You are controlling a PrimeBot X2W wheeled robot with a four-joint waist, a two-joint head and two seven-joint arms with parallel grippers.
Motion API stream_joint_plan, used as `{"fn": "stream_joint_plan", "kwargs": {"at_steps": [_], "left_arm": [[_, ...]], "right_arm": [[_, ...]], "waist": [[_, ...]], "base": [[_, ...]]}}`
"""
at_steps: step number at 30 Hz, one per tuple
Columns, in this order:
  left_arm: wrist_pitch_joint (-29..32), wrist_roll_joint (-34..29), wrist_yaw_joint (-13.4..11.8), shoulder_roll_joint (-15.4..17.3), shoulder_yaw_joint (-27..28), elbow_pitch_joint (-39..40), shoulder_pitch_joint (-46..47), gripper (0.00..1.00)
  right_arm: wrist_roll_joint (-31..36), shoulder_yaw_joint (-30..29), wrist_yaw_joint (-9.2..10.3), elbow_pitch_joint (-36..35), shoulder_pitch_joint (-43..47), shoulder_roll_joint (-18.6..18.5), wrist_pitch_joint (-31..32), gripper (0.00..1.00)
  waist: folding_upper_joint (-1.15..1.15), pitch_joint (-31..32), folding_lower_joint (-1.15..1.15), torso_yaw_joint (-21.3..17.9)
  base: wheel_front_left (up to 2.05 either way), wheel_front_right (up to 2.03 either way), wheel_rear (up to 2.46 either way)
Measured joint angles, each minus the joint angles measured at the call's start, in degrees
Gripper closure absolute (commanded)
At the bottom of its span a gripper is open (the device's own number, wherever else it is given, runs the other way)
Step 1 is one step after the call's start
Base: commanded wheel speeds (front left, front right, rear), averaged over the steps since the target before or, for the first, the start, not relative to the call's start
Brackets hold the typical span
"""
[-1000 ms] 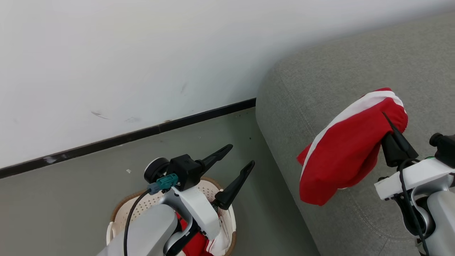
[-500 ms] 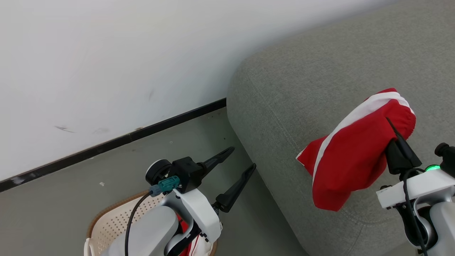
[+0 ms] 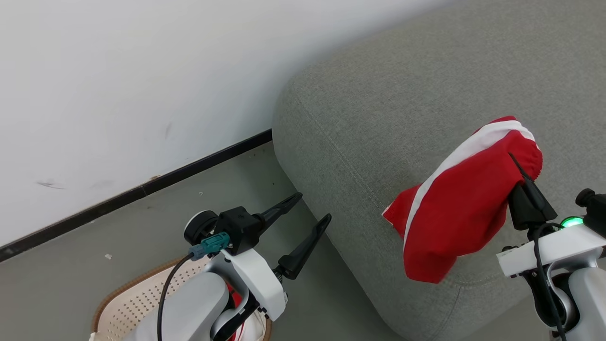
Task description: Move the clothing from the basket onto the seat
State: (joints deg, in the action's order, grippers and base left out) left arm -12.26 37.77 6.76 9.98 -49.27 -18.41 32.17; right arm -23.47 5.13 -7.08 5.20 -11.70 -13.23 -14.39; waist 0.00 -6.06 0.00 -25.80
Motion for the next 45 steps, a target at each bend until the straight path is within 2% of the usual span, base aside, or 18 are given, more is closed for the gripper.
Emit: {"fn": "stream_joint_plan", "kwargs": {"at_steps": [11,19,31,45], "left_arm": [[0.0,-0.6,-0.1,0.6,0.2,1.0,0.0,0.00],[0.0,-2.4,-0.2,1.2,-0.5,1.7,0.3,0.00],[0.4,-3.0,-0.6,1.4,-1.2,3.3,0.9,0.00],[2.3,-3.9,-1.6,3.2,-1.2,5.9,1.3,0.00]], "right_arm": [[-0.1,-0.9,0.00,-1.2,-1.0,-0.4,0.0,1.00],[-0.6,-2.0,0.00,-0.2,-5.5,-2.6,-0.1,1.00],[-3.7,-4.0,0.00,6.9,-12.4,-6.7,-0.1,1.00],[-9.8,-5.7,0.00,15.2,-21.6,-10.4,-0.1,1.00]], "waist": [[0.00,-1.6,0.00,-1.0],[0.00,-2.9,0.00,-0.6],[0.00,-5.7,0.00,0.8],[0.00,-9.9,0.00,3.3]], "base": [[0.00,0.00,0.00],[0.00,0.00,0.00],[0.00,0.00,0.00],[0.00,0.00,0.00]]}}
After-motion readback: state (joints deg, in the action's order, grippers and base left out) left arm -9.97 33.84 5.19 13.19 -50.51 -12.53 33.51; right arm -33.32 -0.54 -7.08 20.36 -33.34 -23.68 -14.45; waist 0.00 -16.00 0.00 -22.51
